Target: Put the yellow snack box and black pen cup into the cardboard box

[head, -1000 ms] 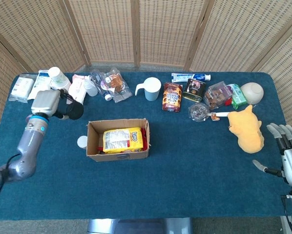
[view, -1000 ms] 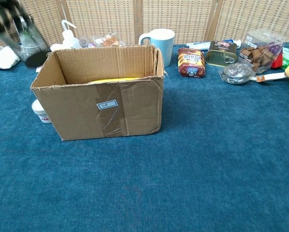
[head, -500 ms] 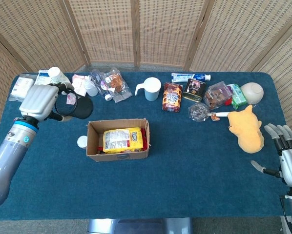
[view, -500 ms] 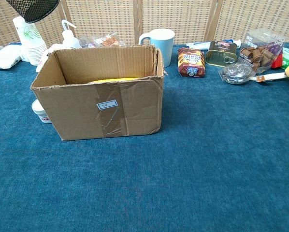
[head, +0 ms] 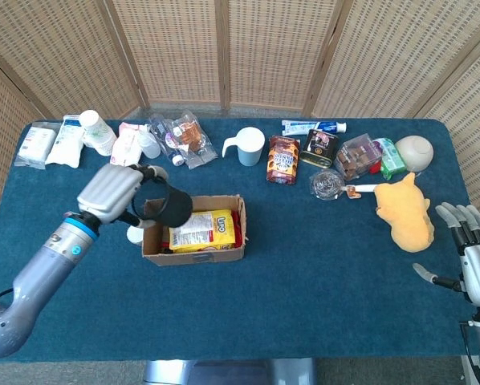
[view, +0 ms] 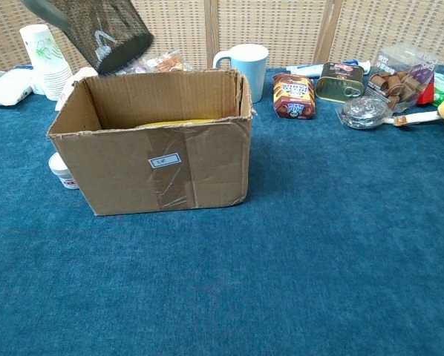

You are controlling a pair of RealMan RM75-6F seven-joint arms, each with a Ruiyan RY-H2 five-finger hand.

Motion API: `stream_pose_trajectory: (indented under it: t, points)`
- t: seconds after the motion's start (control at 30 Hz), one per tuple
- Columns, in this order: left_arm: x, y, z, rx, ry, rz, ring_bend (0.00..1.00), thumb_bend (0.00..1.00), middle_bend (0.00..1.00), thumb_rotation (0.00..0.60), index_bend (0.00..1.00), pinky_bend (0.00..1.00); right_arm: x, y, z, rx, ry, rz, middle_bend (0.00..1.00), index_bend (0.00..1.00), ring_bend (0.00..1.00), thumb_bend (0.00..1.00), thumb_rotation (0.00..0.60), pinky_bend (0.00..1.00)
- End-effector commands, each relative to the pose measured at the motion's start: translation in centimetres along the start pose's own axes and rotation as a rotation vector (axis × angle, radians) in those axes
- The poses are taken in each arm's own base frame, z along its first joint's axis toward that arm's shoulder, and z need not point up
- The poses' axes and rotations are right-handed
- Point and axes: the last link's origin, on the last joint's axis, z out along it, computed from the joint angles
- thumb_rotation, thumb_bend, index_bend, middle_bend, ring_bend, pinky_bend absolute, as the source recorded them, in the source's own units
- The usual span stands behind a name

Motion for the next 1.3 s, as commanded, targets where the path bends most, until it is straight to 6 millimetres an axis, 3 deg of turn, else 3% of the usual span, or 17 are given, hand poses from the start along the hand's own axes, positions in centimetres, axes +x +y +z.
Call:
stream_pose_trajectory:
  t: [0.03,0.3,0.4,0.5,0.57,0.67,0.83,0.97,1.3]
  points:
    - [-0.8,0.9,0.4,-0.02,-0.02,0.002,0.38,0.09,0.47,0.6,0.45,0.59,0.0,0.0,0.0,-0.001,0.0,0.001,0.0,0.1,0.0,0.0,0.6,0.05]
    - [-2.9,3.0,2.1,-0.04,-0.061,0.013,0.38,0.09,0.47,0.6,0.45,0.58,0.3,0.1,0.0,-0.003,0.008,0.012,0.0,0.1,0.0,0.0,0.6,0.05]
    - [-3.6,3.6,2.6,-0.036,-0.071,0.036,0.33,0.09,0.41,0.6,0.42,0.49,0.3,0.2,0.1,-0.004,0.009,0.015,0.0,0.1,0.0,0.0,0.6,0.05]
    - [-4.6,4.0,2.9,-0.039,-0.107,0.06,0.08,0.08,0.13,0.6,0.28,0.31,0.3,0.2,0.1,-0.003,0.01,0.018,0.0,0.1,0.0,0.0,0.6,0.05]
    - [-5.0,4.4,3.0,-0.046,-0.12,0.054,0.0,0.07,0.01,0.6,0.15,0.22,0.4,0.2,0.1,-0.004,0.01,0.018,0.0,0.1,0.0,0.0,0.6,0.05]
    - [-5.3,4.6,3.2,-0.061,-0.112,0.04,0.0,0.06,0.0,0.6,0.02,0.15,0.4,0.2,0.1,-0.005,0.01,0.017,0.0,0.1,0.0,0.0,0.6,0.05]
    - [-5.0,4.2,3.0,-0.081,-0.063,0.002,0.0,0.05,0.0,0.6,0.0,0.14,0.4,0.3,0.1,-0.006,0.009,0.016,0.0,0.1,0.0,0.0,0.6,0.05]
    - [-4.3,2.5,2.1,-0.059,-0.043,-0.021,0.0,0.05,0.0,0.6,0.0,0.14,0.3,0.2,0.0,-0.003,0.006,0.015,0.0,0.1,0.0,0.0,0.6,0.05]
    - [-3.8,-5.1,0.0,0.126,-0.081,-0.043,0.0,0.05,0.0,0.6,0.0,0.14,-0.1,-0.2,0.0,0.01,-0.004,0.007,0.0,0.1,0.0,0.0,0.6,0.05]
